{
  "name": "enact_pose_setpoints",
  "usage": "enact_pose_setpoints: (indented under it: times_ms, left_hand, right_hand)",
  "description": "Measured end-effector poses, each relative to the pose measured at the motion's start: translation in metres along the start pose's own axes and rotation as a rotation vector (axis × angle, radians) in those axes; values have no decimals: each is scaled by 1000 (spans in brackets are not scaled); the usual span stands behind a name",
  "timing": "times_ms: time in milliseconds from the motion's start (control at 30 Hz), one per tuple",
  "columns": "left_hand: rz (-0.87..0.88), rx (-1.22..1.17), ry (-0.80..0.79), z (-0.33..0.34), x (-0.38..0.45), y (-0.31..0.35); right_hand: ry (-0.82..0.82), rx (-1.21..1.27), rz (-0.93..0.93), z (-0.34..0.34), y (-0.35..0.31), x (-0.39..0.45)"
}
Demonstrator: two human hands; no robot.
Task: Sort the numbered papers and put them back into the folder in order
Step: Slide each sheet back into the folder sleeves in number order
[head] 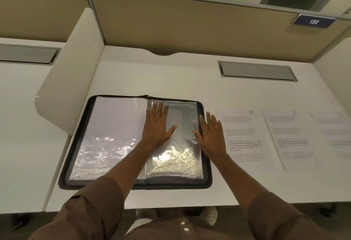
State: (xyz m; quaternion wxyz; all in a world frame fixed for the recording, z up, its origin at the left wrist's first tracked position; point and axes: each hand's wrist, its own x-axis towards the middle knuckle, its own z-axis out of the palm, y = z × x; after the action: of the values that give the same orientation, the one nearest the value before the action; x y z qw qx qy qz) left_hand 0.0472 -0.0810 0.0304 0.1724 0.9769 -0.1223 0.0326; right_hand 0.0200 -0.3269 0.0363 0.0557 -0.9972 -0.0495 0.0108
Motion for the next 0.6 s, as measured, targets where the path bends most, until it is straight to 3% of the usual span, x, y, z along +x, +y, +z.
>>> enact_pose_setpoints:
  times_ms: [433, 600]
  left_hand:
    - [-130, -198, -38, 73, 19, 188]
    - [-115, -128, -89, 96, 17, 235]
  right_hand:
    - [32, 5, 118, -10, 165, -25]
    - [-15, 51, 230, -15, 212, -33]
